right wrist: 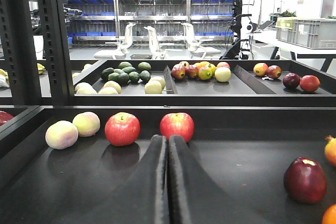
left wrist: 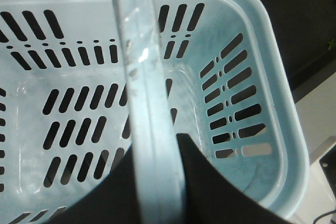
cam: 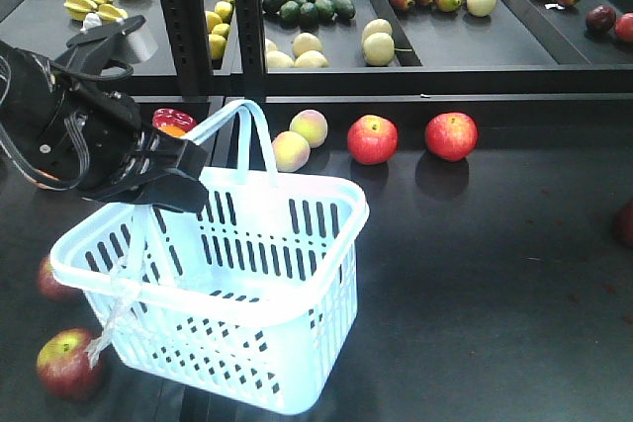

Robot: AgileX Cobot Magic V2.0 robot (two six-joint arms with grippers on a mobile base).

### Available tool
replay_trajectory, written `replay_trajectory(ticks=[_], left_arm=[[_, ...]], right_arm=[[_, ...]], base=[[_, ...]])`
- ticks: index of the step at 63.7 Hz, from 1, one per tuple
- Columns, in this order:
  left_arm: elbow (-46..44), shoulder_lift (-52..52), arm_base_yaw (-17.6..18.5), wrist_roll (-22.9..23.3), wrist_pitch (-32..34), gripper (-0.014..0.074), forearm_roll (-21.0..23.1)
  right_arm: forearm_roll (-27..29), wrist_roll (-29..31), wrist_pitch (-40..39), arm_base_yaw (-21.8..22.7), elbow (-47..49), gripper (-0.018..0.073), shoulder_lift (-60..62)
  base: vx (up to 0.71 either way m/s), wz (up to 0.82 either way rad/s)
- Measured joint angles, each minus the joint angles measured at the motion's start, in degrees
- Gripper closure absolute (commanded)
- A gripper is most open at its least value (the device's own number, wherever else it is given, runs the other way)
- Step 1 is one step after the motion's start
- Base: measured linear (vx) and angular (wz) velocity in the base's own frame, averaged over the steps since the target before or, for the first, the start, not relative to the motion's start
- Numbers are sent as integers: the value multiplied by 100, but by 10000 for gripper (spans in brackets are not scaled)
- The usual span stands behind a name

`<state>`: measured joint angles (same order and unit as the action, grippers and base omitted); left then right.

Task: Pick three apples into basket with both arms
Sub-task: 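Lift the light-blue basket by its handle with the left gripper, then hold the basket up in the left gripper while the base turns away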

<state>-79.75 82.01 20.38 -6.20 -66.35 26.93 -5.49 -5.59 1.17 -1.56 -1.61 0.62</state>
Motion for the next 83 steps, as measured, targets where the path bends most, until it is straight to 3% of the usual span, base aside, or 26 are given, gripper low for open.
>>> replay_trajectory(ticks=[83], left_arm=[[0, -13, 0, 9, 7, 604, 0]], right_arm=[[0, 0, 0, 0, 0, 564, 0]], base=[[-1, 3]])
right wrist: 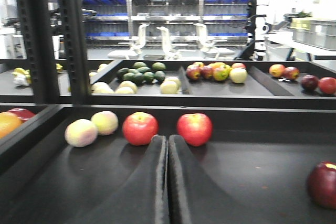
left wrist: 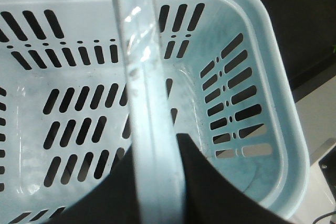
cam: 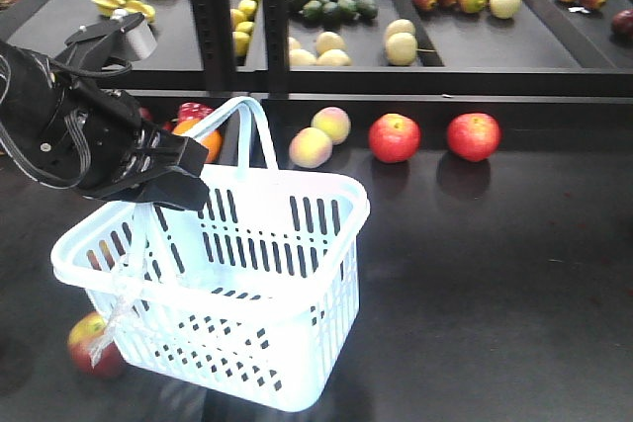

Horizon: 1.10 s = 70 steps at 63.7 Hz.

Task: Pick three apples into basket with both arms
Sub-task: 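Hold the basket up in the left gripper while the base turns away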

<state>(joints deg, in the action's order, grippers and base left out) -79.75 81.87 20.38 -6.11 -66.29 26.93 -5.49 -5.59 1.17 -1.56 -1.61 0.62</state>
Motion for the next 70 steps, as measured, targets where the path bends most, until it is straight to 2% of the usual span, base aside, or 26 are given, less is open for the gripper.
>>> replay_trajectory(ticks=[70], left_arm=[[0, 0, 0, 0, 0, 604, 0]], right_arm=[[0, 0, 0, 0, 0, 564, 0]], base=[[-12, 45]])
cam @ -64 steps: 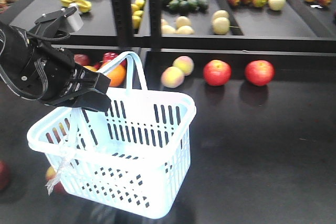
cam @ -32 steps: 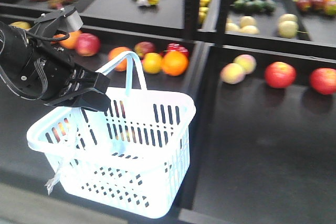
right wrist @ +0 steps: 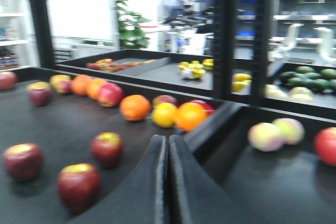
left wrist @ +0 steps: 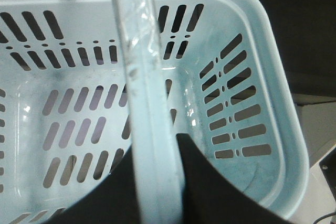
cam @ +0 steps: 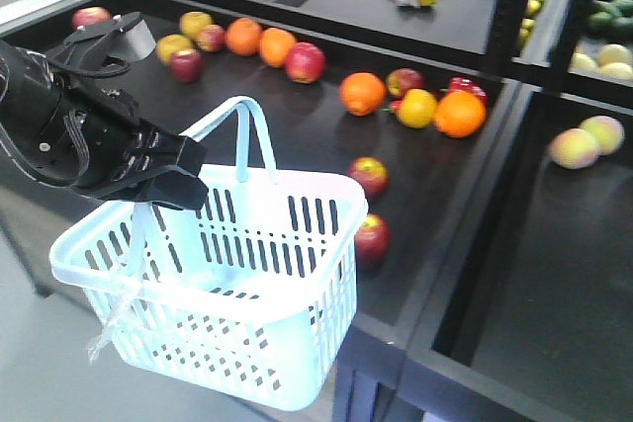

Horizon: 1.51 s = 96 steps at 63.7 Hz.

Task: Pick three apples into basket with both arms
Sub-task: 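Hold the basket up in the left gripper while the base turns away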

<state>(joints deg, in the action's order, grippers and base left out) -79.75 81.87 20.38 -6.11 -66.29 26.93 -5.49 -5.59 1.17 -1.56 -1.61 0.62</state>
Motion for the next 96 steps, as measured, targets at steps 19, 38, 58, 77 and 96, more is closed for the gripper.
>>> replay_trajectory(ticks=[19, 38, 58, 77, 96], left_arm=[[0, 0, 0, 0, 0, 604, 0], [0, 0, 0, 0, 0, 604, 0], [0, 0, 0, 0, 0, 604, 0], [0, 0, 0, 0, 0, 604, 0], [0, 0, 0, 0, 0, 604, 0]], right_arm=[[0, 0, 0, 0, 0, 564, 0], [0, 0, 0, 0, 0, 564, 0], [0, 0, 0, 0, 0, 564, 0], [0, 0, 0, 0, 0, 564, 0], [0, 0, 0, 0, 0, 564, 0]], base=[[-14, 55], [-14, 59], [-13, 65], [-11, 63], [-7, 50]])
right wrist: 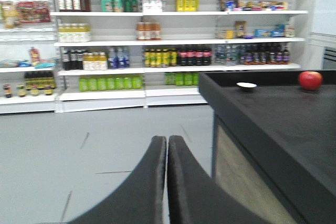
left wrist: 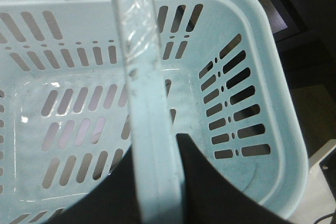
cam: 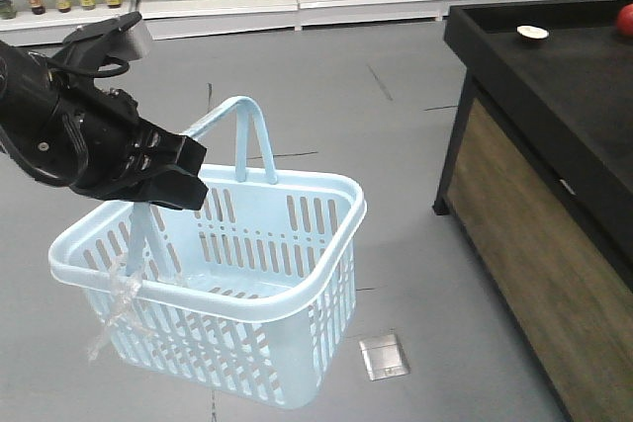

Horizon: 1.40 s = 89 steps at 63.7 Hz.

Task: Pick three apples into basket with both arms
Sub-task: 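Hold the basket up in the left gripper while the base turns away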

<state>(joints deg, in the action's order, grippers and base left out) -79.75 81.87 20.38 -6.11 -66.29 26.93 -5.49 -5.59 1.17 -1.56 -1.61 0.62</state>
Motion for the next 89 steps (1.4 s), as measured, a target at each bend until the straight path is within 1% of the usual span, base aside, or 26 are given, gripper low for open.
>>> replay_trajectory(ticks=[54, 89], left_arm=[[0, 0, 0, 5, -5, 604, 0], [0, -7, 0, 5, -5, 604, 0]], right_arm=[[0, 0, 0, 0, 0, 564, 0], [0, 0, 0, 0, 0, 564, 0]], base=[[2, 44], [13, 25]])
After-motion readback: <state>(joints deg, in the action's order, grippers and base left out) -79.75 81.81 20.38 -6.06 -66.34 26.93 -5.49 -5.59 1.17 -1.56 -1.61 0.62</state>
